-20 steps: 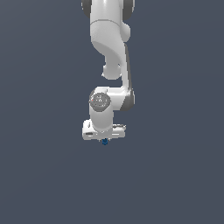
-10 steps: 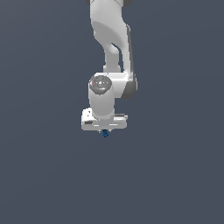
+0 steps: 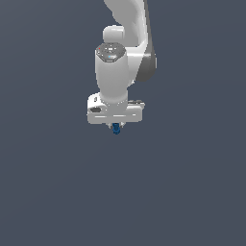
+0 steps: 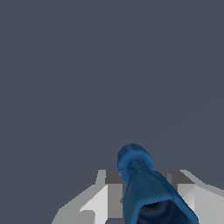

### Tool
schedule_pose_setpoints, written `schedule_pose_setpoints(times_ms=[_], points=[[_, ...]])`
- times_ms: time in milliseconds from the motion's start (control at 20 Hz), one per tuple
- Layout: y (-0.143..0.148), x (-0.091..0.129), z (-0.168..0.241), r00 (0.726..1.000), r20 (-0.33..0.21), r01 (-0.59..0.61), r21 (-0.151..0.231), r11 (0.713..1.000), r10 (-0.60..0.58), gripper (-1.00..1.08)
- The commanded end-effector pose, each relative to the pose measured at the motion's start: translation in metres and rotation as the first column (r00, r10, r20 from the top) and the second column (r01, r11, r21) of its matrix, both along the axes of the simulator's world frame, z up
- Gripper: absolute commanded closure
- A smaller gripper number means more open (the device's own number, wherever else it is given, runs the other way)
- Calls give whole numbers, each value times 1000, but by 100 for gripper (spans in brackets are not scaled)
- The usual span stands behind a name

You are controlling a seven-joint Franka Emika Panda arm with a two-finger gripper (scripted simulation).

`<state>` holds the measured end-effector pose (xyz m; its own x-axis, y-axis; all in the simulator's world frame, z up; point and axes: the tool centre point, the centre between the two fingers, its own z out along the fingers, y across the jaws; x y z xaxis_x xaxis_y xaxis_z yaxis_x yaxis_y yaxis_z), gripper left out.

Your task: Pick up the object and move it to a goal position.

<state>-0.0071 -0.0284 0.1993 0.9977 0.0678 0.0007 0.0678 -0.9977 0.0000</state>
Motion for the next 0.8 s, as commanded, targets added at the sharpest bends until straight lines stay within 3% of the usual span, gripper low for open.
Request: schedule_pose_setpoints(times_ms=[0, 400, 750], points=[[1, -7, 20, 1000, -1, 0, 0, 1000, 0, 108], [4, -20, 64, 1000, -1, 0, 0, 1000, 0, 108], [5, -21, 73, 1000, -1, 0, 0, 1000, 0, 108]])
